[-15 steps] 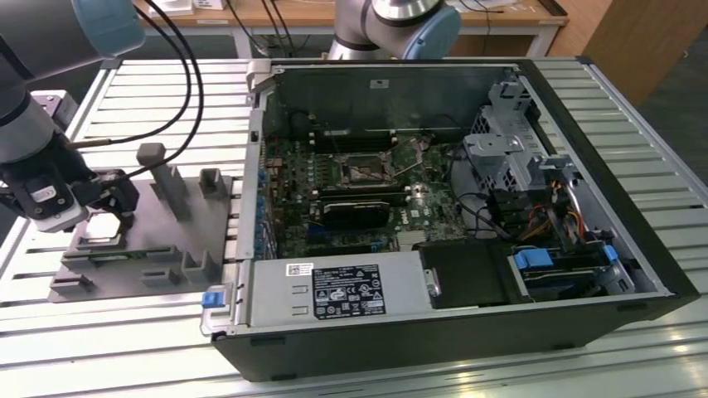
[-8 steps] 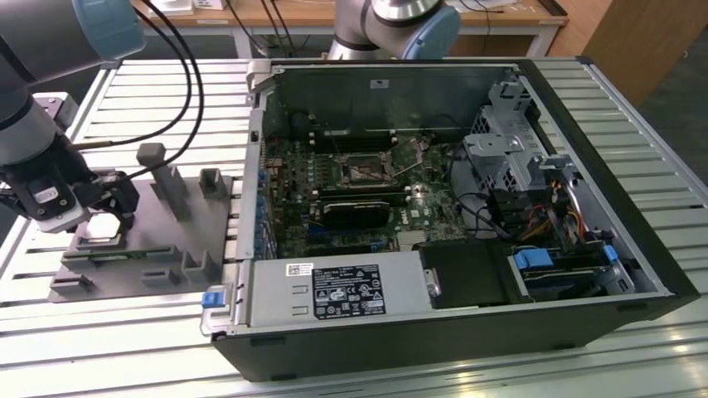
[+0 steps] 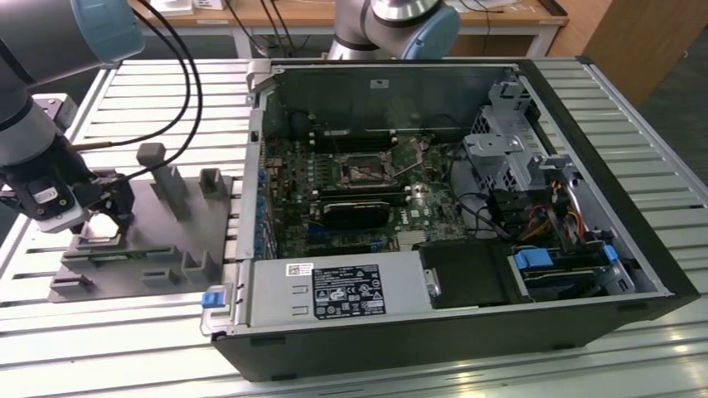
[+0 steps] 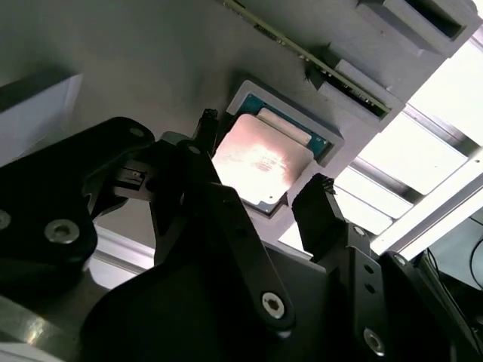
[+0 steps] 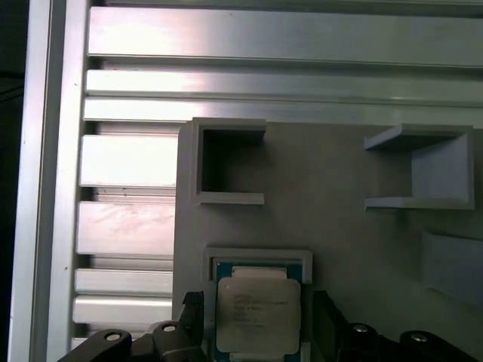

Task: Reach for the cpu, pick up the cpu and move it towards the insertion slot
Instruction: 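Pick up the cpu and move it towards the insertion slot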

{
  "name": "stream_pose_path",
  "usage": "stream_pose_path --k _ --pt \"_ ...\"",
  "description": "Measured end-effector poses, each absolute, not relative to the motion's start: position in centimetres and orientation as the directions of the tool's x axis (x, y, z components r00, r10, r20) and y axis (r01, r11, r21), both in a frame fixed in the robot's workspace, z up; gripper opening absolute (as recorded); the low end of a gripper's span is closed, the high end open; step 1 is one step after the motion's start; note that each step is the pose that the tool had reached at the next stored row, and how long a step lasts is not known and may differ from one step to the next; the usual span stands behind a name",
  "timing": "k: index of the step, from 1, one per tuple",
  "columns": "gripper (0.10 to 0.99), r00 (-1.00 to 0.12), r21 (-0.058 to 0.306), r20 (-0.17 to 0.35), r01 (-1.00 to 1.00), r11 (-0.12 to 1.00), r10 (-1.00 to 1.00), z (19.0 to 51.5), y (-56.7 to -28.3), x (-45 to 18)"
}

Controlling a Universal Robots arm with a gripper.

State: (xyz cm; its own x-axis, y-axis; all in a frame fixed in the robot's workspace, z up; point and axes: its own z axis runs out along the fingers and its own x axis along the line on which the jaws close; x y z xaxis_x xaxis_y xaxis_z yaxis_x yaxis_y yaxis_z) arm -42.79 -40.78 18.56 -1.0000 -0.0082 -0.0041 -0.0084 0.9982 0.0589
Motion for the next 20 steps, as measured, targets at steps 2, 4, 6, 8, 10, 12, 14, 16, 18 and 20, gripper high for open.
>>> stream_pose_path --k 2,4,6,8,10,12,14,16,18,20 --pt "0.678 -1.0 0.059 -0.004 -0.01 0.998 -0.01 18.49 -40.78 -42.83" --pt "0.678 -1.0 0.059 -0.004 -0.015 0.998 -0.015 18.42 -40.77 -42.84" --pt "0.678 -1.0 0.059 -0.004 -0.021 0.998 -0.021 18.36 -40.77 -42.85" --pt "0.678 -1.0 0.059 -0.004 -0.026 0.998 -0.025 18.32 -40.77 -42.85" --pt "0.678 -1.0 0.059 -0.004 -0.027 0.998 -0.027 18.3 -40.77 -42.85" --pt "0.663 -1.0 0.059 -0.004 -0.027 0.998 -0.027 18.29 -40.77 -42.85" --pt "0.592 -1.0 0.059 -0.004 -0.027 0.998 -0.027 18.29 -40.77 -42.84" --pt "0.592 -1.0 0.059 -0.004 -0.027 0.998 -0.027 18.29 -40.77 -42.85" --pt "0.576 -1.0 0.059 -0.004 -0.027 0.998 -0.027 18.29 -40.77 -42.84" --pt "0.541 -1.0 0.059 -0.004 -0.028 0.998 -0.027 18.3 -40.77 -42.81"
